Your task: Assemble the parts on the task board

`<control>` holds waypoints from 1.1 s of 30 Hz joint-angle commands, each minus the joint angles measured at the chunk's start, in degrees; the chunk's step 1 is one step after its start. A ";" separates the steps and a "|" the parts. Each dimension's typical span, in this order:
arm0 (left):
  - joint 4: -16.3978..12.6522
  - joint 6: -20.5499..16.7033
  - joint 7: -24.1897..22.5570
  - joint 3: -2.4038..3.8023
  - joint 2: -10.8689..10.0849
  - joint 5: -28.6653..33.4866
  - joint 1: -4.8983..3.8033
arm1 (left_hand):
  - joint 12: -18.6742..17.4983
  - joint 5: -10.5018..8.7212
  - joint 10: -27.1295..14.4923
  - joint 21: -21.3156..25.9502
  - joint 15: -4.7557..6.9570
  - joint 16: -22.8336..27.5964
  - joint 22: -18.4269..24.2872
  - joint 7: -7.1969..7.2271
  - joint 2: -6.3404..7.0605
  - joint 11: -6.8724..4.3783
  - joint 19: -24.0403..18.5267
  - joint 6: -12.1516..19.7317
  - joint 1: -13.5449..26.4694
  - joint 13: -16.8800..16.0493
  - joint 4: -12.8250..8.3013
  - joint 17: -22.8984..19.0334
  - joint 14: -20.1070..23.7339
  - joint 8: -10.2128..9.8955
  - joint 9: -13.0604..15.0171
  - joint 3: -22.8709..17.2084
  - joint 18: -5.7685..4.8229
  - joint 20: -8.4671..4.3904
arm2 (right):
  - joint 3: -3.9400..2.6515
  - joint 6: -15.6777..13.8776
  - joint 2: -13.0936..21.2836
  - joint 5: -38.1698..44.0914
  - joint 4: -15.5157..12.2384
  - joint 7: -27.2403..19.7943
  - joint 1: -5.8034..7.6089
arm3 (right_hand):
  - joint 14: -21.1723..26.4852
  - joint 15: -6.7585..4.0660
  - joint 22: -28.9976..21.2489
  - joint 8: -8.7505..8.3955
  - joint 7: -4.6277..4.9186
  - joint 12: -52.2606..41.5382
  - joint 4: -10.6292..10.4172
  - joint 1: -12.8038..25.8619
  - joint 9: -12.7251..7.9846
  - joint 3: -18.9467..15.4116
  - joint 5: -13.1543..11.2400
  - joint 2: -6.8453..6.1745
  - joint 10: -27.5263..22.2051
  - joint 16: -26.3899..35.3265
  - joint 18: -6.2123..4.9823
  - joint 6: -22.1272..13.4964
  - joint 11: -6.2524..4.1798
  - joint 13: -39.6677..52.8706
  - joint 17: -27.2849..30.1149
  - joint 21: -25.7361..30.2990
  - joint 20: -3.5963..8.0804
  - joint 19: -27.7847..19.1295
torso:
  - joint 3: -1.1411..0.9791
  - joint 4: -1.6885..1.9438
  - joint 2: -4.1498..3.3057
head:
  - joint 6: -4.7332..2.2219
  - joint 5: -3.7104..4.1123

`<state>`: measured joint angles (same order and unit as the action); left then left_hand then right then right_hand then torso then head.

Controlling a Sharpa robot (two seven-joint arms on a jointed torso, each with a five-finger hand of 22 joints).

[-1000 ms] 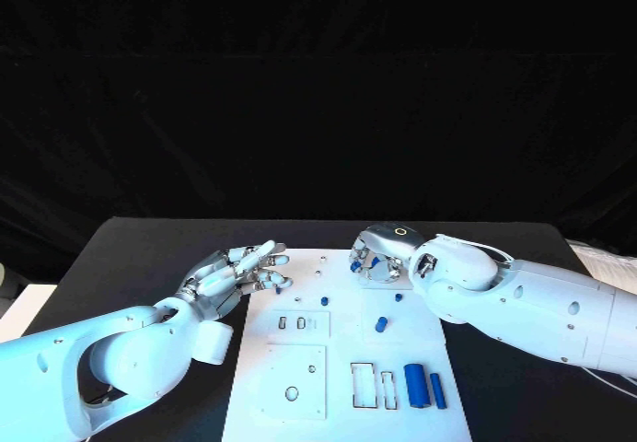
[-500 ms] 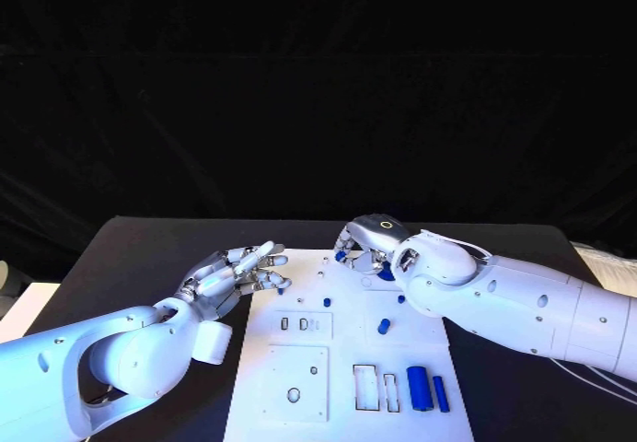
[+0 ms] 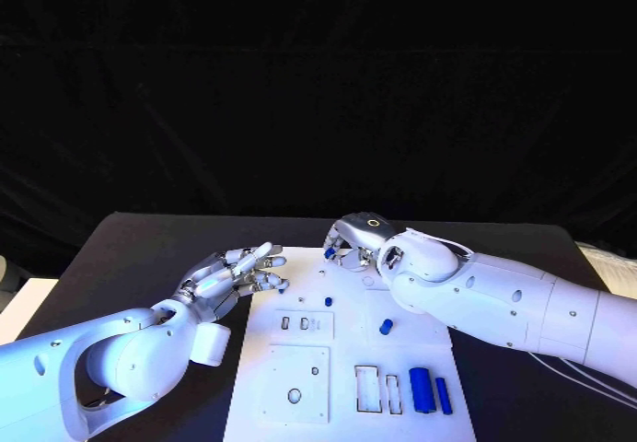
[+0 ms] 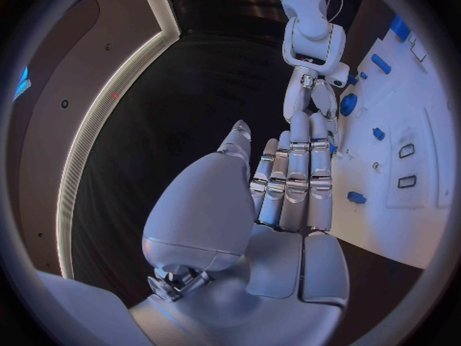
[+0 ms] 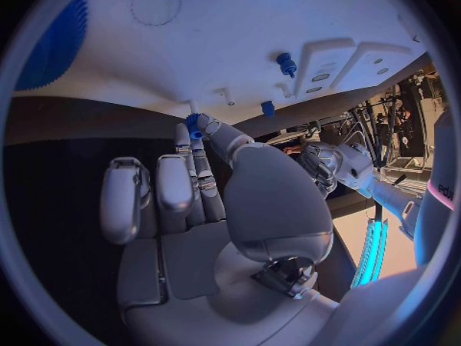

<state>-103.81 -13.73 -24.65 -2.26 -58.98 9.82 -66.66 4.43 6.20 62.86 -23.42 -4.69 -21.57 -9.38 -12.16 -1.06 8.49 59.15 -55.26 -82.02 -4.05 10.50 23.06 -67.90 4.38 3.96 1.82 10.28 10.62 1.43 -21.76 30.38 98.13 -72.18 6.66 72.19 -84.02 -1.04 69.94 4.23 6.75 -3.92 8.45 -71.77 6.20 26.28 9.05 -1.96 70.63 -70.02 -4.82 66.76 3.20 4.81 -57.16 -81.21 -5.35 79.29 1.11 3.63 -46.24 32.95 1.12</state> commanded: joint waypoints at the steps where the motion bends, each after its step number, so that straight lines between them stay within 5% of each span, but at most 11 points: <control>1: -0.20 0.24 -0.37 0.07 0.07 0.13 -0.11 | -0.39 0.14 -0.40 0.39 0.06 0.12 0.07 -0.24 -0.27 0.14 -0.45 0.12 -0.43 0.01 -0.37 0.08 0.28 -0.20 0.01 0.03 0.02 -0.02 | 0.00 0.92 -0.31 0.34 0.36 -0.09 0.02 | -1.23 -0.10 0.02 0.31 0.25 0.16 -0.43 -0.31 0.77 0.68 0.36 -0.31 -0.03 -0.33 0.60 0.27 0.38 0.00 -0.02 -0.21 0.43 0.04 | 0.05 0.09 -0.37 | 0.03 -0.03; 18: -0.13 0.20 -0.33 0.09 0.06 0.13 -0.16 | -0.39 0.14 -0.40 0.39 0.06 0.12 0.07 -0.24 -0.27 0.14 -0.45 0.12 -0.43 0.01 -0.37 0.08 0.28 -0.20 0.01 0.03 0.02 -0.02 | 0.02 3.08 -0.30 0.63 0.60 0.34 0.02 | -1.18 -0.01 -0.07 0.23 0.26 0.20 -0.98 0.13 0.92 0.67 0.16 -0.77 0.03 -0.27 0.58 0.29 0.44 -0.10 0.20 -0.19 0.34 -0.05 | 0.06 0.02 -0.41 | 0.46 -0.01; 33: -0.21 0.15 -0.28 0.09 0.10 0.13 -0.23 | -0.42 0.13 -0.44 0.41 0.04 0.14 0.09 -0.25 -0.26 0.16 -0.52 0.17 -0.44 0.01 -0.41 0.11 0.39 -0.25 0.01 0.04 0.02 0.01 | 0.17 2.97 -1.67 0.64 2.42 1.86 0.08 | -0.43 0.86 -2.33 -0.70 1.19 0.47 -3.02 1.21 0.64 1.08 -0.62 -3.41 -3.72 1.48 0.12 -2.70 1.54 -1.05 3.12 0.89 -0.42 -1.55 | 0.15 0.12 -0.42 | 0.63 0.05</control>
<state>-103.85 -13.86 -24.64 -2.22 -58.96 9.83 -66.80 4.17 6.20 62.86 -23.17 -4.69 -21.57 -9.39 -12.16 -1.05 8.49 59.16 -55.26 -82.02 -4.05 10.50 23.11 -67.90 4.38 3.96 1.82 10.28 10.62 1.62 -19.80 28.80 98.18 -70.08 7.21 72.23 -84.02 -0.61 67.76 3.75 7.93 -3.63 5.74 -70.44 6.89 27.35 8.73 -4.87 67.36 -68.75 -4.83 64.52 4.62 3.82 -54.25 -80.66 -5.85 78.15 1.24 3.76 -46.65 33.47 1.19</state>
